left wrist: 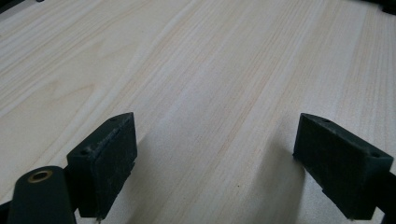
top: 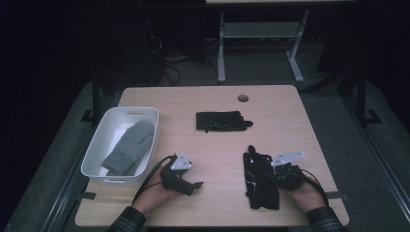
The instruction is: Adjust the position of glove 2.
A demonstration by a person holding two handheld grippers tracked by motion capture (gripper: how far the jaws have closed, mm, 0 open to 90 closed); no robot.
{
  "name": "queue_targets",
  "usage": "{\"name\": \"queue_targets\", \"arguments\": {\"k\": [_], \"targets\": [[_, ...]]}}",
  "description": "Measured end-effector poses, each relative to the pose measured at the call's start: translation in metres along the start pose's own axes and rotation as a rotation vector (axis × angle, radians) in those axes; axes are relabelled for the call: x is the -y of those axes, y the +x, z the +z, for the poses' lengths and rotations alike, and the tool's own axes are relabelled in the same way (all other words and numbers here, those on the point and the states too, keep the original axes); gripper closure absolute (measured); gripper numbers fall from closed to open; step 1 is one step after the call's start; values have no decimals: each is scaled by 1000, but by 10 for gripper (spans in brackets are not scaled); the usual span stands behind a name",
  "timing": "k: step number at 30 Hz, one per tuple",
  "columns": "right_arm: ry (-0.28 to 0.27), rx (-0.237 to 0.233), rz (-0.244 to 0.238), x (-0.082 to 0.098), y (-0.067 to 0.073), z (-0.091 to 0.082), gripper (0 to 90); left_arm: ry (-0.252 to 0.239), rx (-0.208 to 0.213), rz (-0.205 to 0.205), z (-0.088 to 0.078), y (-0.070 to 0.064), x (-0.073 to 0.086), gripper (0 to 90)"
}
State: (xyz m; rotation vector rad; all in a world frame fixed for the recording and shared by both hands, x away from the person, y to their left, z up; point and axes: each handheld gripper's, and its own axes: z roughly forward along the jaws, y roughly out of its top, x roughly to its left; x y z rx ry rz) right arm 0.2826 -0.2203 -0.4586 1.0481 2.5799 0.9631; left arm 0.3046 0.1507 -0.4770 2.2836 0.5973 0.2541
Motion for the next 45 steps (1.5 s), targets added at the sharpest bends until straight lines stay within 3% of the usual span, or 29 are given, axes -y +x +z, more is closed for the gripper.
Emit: {"name": "queue_targets", "arguments": {"k": [2,5,11,15,23,31,36,40,45], "targets": [[-6,-3,1,0,0,-1,871,0,0,1,0,0,0,124],[-58,-1,11,-2,-3,-9,805,-2,-1,1,0,0,0,123],[-108,77,59,9,-16,-18,450,-3,-6,-11,1,0,0,123],[-107,123,106,23,-30,-21,315,-4,-3,-15,1,-1,0,123],[-100,173,170,46,-54,-22,208,-4,-8,-13,1,0,0,124],[-117,195,165,53,-59,-19,153,-1,-12,-15,1,0,-1,124],[-127,198,166,54,-60,-18,139,34,-9,-50,3,3,-10,149],[-125,195,167,54,-60,-18,125,48,-9,-65,6,9,-18,233],[-123,197,164,54,-60,-18,124,37,-22,-64,7,17,-31,461]]}}
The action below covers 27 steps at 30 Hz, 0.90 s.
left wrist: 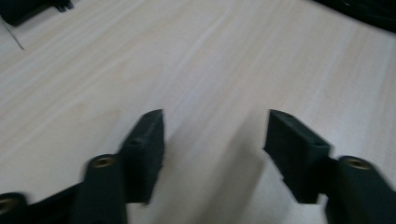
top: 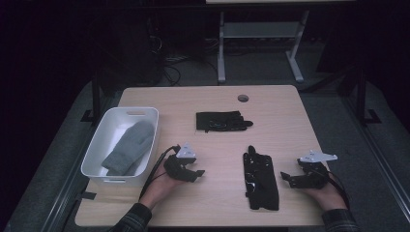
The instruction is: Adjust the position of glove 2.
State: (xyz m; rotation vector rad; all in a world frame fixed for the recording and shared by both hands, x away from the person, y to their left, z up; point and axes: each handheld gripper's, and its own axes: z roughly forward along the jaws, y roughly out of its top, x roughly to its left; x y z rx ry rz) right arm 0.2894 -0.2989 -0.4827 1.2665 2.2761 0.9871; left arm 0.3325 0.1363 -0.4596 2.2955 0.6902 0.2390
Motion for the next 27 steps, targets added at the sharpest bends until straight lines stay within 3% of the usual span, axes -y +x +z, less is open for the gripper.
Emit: {"name": "queue_targets", "arguments": {"k": [9,27], "targets": [[3,2,7,0,1,0,124,2,-3,-30,12,22,-35,891],[2,2,8,0,1,0,124,-21,-40,-41,51,70,-91,894]]}}
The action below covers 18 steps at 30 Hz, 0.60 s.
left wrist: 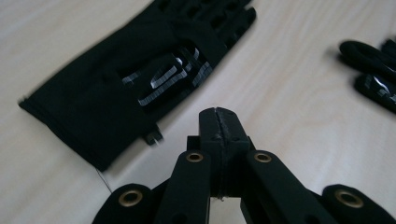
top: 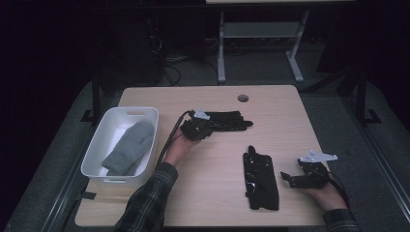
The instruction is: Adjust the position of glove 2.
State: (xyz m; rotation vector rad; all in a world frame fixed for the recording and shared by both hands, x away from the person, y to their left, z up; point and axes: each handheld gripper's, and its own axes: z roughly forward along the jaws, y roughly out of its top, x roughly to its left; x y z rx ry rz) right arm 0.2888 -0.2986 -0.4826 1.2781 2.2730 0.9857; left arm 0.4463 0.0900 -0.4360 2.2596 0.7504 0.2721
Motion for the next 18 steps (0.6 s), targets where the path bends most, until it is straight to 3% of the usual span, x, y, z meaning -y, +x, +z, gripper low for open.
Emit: {"name": "queue_targets", "arguments": {"k": [3,7,9,18], "targets": [[0,0,0,0,0,0,124,7,-13,20,9,5,-7,894],[0,0,-1,0,0,0,124,12,-4,2,23,12,-12,893],[0,0,0,0,0,0,124,25,-22,18,30,15,-13,894],[-1,0,0,0,0,0,124,39,-25,-19,47,23,-10,894]]}}
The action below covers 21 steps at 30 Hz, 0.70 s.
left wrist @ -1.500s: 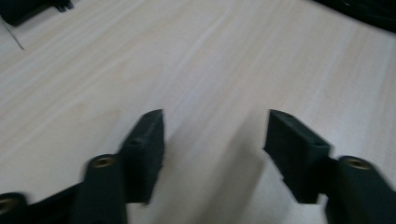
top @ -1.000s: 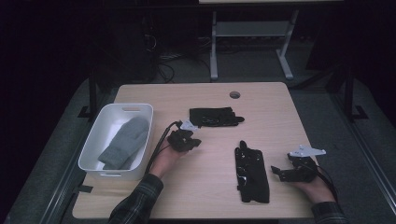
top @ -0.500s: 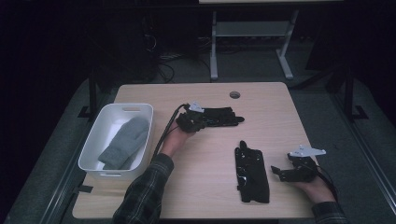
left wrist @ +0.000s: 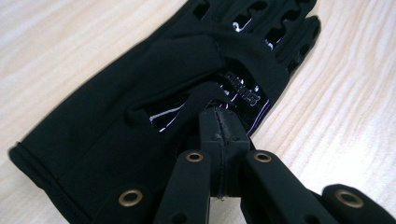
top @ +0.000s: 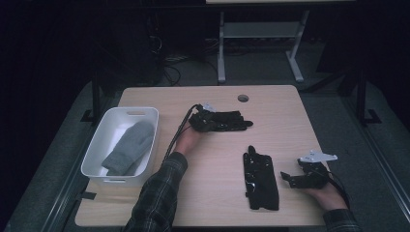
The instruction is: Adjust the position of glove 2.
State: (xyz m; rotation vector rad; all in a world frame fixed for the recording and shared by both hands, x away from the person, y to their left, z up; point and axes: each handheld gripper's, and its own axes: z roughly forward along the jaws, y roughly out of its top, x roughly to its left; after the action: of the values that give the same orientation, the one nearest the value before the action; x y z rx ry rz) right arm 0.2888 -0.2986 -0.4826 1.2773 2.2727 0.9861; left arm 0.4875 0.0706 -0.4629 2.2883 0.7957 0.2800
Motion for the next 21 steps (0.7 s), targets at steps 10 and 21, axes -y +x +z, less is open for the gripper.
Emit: {"name": "queue_targets", "arguments": {"k": [10,21], "targets": [[-1,-1,0,0,0,0,124,-1,30,-15,-10,-8,11,895],[1,0,0,0,0,0,125,-6,60,-36,-34,-31,38,896]]}}
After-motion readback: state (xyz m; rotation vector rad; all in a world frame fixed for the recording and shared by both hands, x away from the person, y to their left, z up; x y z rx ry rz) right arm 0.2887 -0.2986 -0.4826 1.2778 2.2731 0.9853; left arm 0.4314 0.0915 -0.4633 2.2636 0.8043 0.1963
